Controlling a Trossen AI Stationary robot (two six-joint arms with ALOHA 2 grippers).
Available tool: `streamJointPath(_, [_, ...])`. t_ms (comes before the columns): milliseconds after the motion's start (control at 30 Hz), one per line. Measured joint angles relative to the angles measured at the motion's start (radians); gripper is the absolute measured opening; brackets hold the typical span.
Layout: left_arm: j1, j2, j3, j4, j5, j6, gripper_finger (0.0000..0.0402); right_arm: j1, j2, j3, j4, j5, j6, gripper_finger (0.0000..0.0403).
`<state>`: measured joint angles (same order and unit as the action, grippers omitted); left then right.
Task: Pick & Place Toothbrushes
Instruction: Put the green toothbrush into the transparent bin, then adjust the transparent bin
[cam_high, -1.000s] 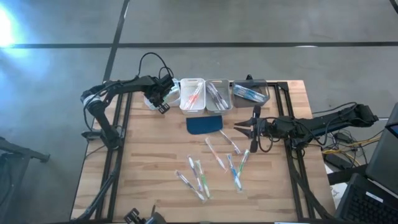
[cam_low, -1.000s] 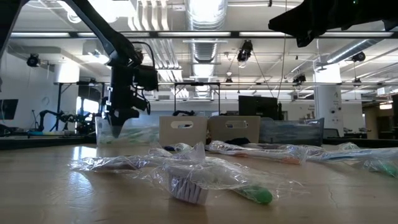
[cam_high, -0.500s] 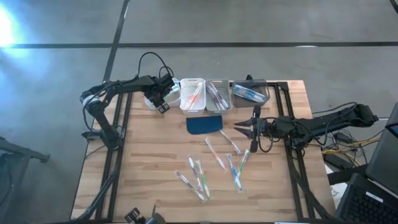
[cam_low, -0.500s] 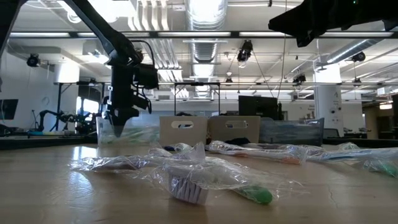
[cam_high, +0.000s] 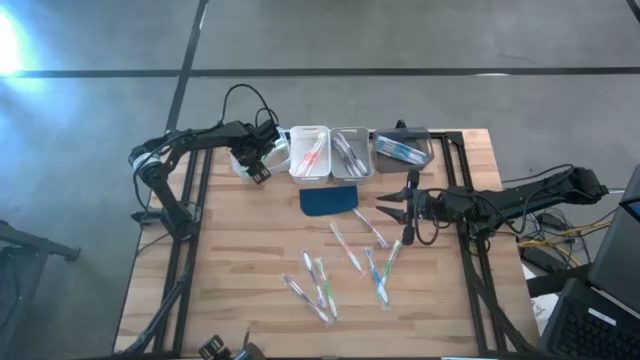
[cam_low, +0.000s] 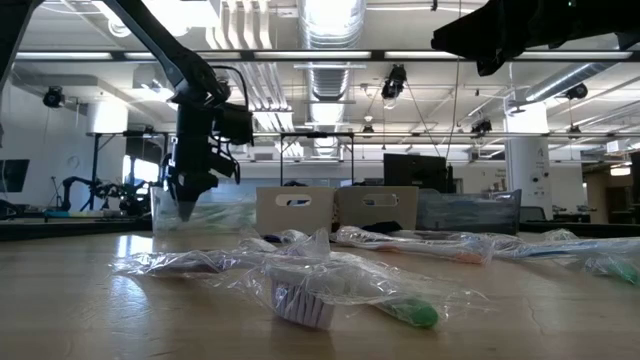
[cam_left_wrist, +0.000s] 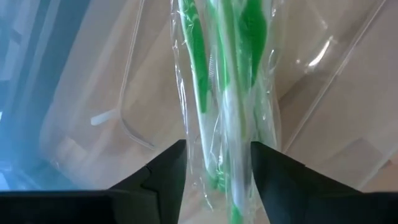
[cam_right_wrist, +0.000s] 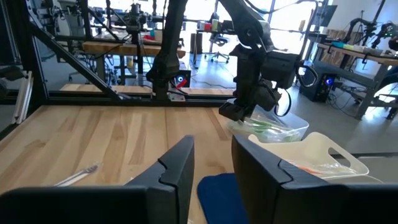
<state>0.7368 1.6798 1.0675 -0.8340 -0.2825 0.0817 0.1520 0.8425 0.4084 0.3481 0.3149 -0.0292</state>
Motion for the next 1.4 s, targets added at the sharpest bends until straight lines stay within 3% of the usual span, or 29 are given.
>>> streamJointPath(233, [0.0,0.0,0.089,-0.073,0.0,-0.004,0.0184,0.0,0.0,-0.001,0.0,0.0,0.001,0.0107])
streamJointPath(567, [-0.008,-0.001,0.318,-0.343,0.002,-0.093,0.0183,0.0,0.0,-0.001,0.0,0.0,0.0,0.0069])
streamJointPath(867, [-0.087,-0.013,0.459,-0.494,0.005,-0.162,0.0183,0.0,0.0,-0.001,-0.002,0.0,0.001,0.0042])
streamJointPath(1167, [-0.242,-0.119,0.414,-0.49,-0.006,-0.269,0.0181,0.0,0.0,-0.001,-0.031,0.0,0.003,0.0034])
streamJointPath(1400, [-0.344,-0.23,0.207,-0.474,-0.05,-0.388,0.0181,0.0,0.0,-0.002,-0.034,0.0,0.016,0.005])
